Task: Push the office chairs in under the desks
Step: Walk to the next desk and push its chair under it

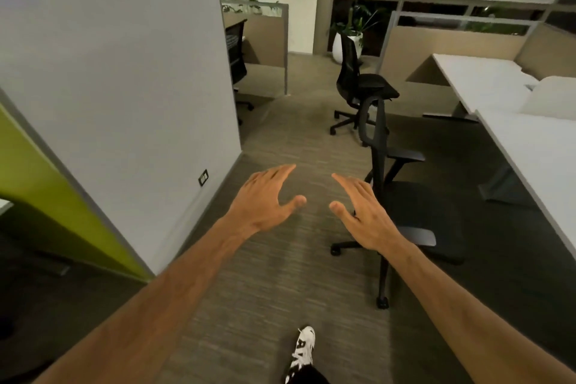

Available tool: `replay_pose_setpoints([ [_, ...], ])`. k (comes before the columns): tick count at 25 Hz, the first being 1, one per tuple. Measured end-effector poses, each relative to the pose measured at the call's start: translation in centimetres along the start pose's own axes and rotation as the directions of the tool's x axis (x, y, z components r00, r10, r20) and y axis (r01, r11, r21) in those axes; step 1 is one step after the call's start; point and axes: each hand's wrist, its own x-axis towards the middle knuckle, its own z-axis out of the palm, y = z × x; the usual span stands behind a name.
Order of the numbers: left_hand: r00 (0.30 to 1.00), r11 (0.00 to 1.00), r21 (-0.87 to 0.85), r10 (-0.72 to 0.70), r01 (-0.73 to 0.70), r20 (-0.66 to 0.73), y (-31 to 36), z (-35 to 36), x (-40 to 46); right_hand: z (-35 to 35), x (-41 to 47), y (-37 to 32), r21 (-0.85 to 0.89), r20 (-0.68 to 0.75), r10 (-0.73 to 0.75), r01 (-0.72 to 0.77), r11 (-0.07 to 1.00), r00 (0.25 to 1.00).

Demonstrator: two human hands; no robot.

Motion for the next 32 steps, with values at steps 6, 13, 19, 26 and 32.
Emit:
replay_pose_setpoints([
  [6,1.0,0.998,0.062,-0.013,0.014,-0.01,-6.1,-0.5,10.9,2.6,13.5,5.8,0.043,-0.007,-0.022,0.022,0.999,1.0],
  [13,0.999,1.0,0.026,-0.014,0.015,-0.036,-10.2,-1.4,27.5,0.0,28.9,13.6,0.06,-0.061,0.0,0.004,0.998,0.998],
  [19,0.998,0.999,-0.034,0.042,-0.04,0.056,-13.6,3.3,39.7,-1.4,36.4,20.2,0.061,-0.062,0.105,-0.101,0.993,0.993],
  [26,0.951,0.955,-0.136,0.281,-0.263,0.131,-16.2,9.1,57.1,-1.9,43.2,28.1,0.082,-0.137,0.346,-0.337,0.938,0.928],
  [32,0.82,0.863,-0.185,0.505,-0.47,0.271,-14.1,13.8,70.1,-3.0,45.3,33.5,0.116,-0.247,0.556,-0.546,0.83,0.794],
])
